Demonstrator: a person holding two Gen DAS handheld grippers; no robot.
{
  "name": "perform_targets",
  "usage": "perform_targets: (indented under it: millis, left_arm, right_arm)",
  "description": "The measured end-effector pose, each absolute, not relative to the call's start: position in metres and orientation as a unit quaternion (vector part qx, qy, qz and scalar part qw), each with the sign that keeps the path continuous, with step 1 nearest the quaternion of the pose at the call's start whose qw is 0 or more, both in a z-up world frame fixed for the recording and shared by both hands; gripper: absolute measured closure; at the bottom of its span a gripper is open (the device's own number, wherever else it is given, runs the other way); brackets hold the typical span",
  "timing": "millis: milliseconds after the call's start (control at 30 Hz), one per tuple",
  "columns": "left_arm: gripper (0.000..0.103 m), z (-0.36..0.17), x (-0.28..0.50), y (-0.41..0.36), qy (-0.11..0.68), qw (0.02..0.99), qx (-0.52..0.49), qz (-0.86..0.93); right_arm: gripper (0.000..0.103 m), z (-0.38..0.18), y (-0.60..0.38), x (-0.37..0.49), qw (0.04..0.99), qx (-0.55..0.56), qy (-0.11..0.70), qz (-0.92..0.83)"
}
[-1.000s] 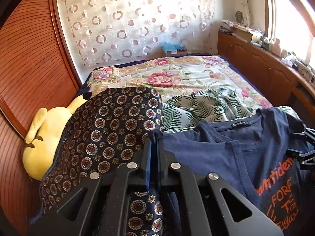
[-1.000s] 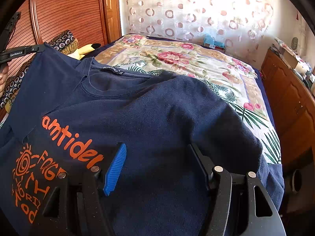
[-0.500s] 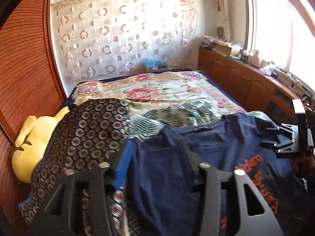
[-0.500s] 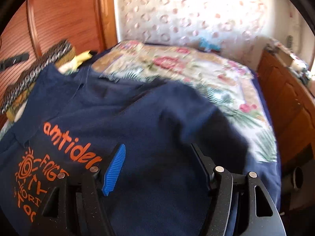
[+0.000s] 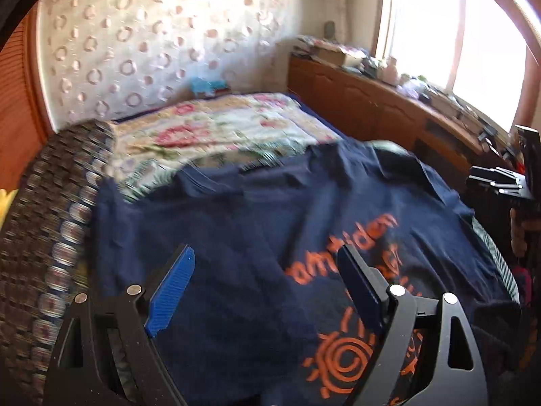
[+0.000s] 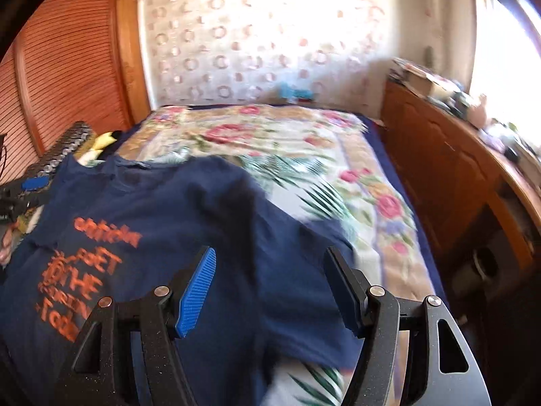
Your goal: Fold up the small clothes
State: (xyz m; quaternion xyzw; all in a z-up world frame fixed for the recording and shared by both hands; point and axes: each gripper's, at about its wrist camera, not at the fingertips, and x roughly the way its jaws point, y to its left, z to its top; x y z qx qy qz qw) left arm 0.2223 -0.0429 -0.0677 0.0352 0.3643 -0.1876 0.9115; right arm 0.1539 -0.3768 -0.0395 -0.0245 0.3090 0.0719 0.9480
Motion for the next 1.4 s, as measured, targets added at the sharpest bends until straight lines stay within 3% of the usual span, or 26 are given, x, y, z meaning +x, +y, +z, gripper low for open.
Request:
perform_targets:
  millis: [500,600,833,1000,1100,1200,1400]
  left_arm:
    - [0.016,-0.109,0.223,-0.068,0.427,0.877,0.081,-0.206]
    - [0.01,-0.112,0.222,-0.074,0.429,0.874,0.099,-0.206]
    - [0.01,-0.113,0.221,-0.074,0.429,0.874,0.103,-0.204]
    - [0.009,-0.113,0.221,-0.074,0.429,0.874,0.103,-0.204]
    - [0.009,-0.113,0.221,-0.074,0.429,0.874,0.103,-0.204]
    - [0.009,-0.113,0.221,-0.074,0.429,0.874,0.103,-0.203]
    - [0.009,-0.11,0.22,-0.071,0.422,0.877,0.094,-0.209]
  right_arm:
    - [0.035,-0.07,-0.416,0.156,0.93,0.034,0.366,0.035]
    - [0.037,-0.065,-0.411,0.166,0.926,0.041,0.374,0.039]
    - [0.051,-0.061,-0.415,0.172,0.919,0.065,0.385,0.056]
    - [0.071,-0.059,-0.413,0.172,0.917,0.07,0.385,0.08]
    - [0.076,-0.059,-0.412,0.171,0.919,0.054,0.384,0.073]
    - [0.099,-0.059,-0.409,0.17,0.924,0.016,0.378,0.052]
    - [0.1,-0.05,-0.399,0.163,0.93,-0.017,0.365,0.037]
